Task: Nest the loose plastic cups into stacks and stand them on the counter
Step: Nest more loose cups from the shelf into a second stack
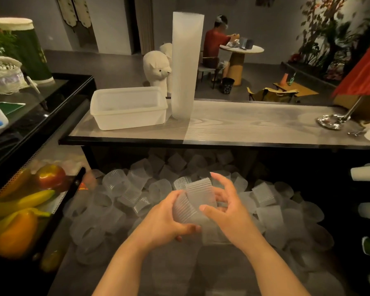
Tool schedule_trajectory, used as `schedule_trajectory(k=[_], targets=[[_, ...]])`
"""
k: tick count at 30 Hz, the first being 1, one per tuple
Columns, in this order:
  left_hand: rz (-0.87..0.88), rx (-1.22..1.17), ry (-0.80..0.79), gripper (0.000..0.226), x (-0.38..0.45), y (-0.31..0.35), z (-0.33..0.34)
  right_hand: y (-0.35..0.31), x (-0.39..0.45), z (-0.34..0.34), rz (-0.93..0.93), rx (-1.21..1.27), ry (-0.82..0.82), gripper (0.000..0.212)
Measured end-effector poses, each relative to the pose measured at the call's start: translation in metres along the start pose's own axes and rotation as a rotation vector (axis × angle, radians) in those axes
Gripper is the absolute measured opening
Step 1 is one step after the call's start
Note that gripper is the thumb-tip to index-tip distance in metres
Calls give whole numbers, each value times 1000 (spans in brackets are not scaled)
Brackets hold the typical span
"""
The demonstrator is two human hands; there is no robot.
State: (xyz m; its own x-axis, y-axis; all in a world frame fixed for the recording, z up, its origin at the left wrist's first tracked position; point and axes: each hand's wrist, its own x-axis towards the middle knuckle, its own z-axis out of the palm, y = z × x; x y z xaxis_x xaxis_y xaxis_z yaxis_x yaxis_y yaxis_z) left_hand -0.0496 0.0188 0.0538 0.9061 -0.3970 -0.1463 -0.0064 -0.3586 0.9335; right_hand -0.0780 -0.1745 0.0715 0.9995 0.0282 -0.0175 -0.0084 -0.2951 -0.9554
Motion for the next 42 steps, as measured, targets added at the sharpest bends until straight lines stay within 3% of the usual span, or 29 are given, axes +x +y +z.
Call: schedule_trajectory(k=[3,12,17,22,25,29,31,33,36,39,42], targets=[[-5,29,-26,71,8,13,-2,-3,6,-8,-6,-37,-39,73],[20,78,-59,72,27,39,0,-14,31,-33,-49,-153,51,27],[21,91,-28,76,34,39,5,-12,39,-34,-42,-282,-30,35],[44,163,17,67,36,34,16,-2,31,-10,47,-135,-182,53],[8,190,-6,64,37,22,19,10,29,-4,117,-96,-241,53],[-28,241,-66,70,43,8,26,19,30,-1,168,-204,-305,79],[-61,287,-65,86,45,0,30,23,31,-2,225,-112,-252,71],[-85,293,-55,93,45,-7,31,40,33,-11,268,-116,-15,55],[-99,258,-62,86,44,-11,25,78,30,-42,398,-524,314,45],[-124,226,-72,82,42,-12,17,117,25,-68,610,-730,267,50],[-136,246,-89,81,40,-12,12,137,23,-72,647,-783,229,38]])
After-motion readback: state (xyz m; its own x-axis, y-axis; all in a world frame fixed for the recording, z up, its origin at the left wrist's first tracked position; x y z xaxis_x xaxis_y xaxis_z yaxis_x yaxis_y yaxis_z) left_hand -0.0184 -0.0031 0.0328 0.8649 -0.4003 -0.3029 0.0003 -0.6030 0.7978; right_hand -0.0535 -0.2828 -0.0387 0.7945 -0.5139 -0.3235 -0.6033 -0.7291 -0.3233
